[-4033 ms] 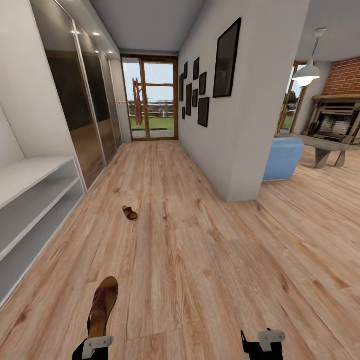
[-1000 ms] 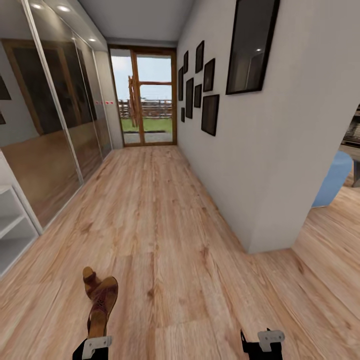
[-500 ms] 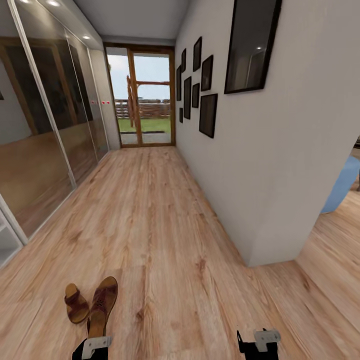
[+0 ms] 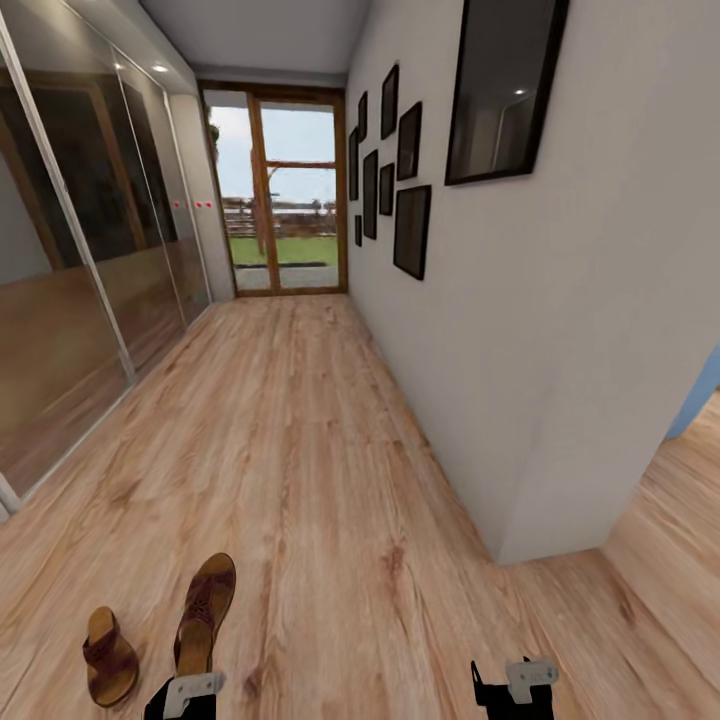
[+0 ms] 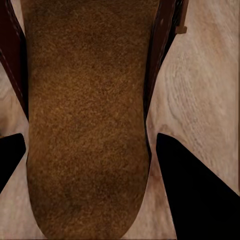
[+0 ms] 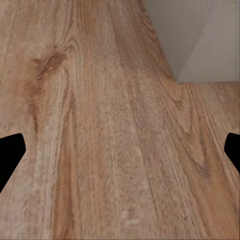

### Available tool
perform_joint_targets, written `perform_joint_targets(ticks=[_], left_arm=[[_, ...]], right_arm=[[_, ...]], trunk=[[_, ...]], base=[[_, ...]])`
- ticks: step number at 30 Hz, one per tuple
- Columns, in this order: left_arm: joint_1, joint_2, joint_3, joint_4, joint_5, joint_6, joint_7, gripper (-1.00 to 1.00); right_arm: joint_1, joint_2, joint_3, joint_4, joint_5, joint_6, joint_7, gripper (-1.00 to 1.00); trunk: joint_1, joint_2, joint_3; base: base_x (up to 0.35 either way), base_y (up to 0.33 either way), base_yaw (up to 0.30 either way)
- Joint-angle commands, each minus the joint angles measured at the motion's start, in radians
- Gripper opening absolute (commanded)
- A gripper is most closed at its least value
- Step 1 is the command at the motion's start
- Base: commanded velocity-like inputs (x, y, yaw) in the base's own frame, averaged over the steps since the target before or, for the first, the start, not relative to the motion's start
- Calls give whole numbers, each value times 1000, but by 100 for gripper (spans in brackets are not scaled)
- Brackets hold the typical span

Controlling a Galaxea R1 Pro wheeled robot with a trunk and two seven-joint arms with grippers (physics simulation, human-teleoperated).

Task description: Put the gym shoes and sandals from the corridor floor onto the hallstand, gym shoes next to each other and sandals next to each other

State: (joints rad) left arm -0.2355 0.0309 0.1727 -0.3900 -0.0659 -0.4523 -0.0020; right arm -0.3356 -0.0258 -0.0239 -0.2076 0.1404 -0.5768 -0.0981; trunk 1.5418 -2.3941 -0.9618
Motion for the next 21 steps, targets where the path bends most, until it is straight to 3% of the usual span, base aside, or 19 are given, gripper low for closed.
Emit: perform_joint_targets(ticks=[1, 11, 21], left_arm=[[-1, 0, 5, 0, -9, -3, 0, -100], [-1, 0, 6, 0, -8, -3, 0, -100], [-1, 0, 7, 0, -8, -3, 3, -100]], right_arm=[[-1, 0, -3, 1, 10, -2, -7, 100], [0, 0, -1, 1, 13, -2, -8, 100], [-1, 1, 0, 1, 13, -3, -8, 100]], trunk=[[0, 0, -1], [0, 0, -2], [0, 0, -2]], base=[[315, -121, 0], [324, -85, 11], [338, -3, 243]])
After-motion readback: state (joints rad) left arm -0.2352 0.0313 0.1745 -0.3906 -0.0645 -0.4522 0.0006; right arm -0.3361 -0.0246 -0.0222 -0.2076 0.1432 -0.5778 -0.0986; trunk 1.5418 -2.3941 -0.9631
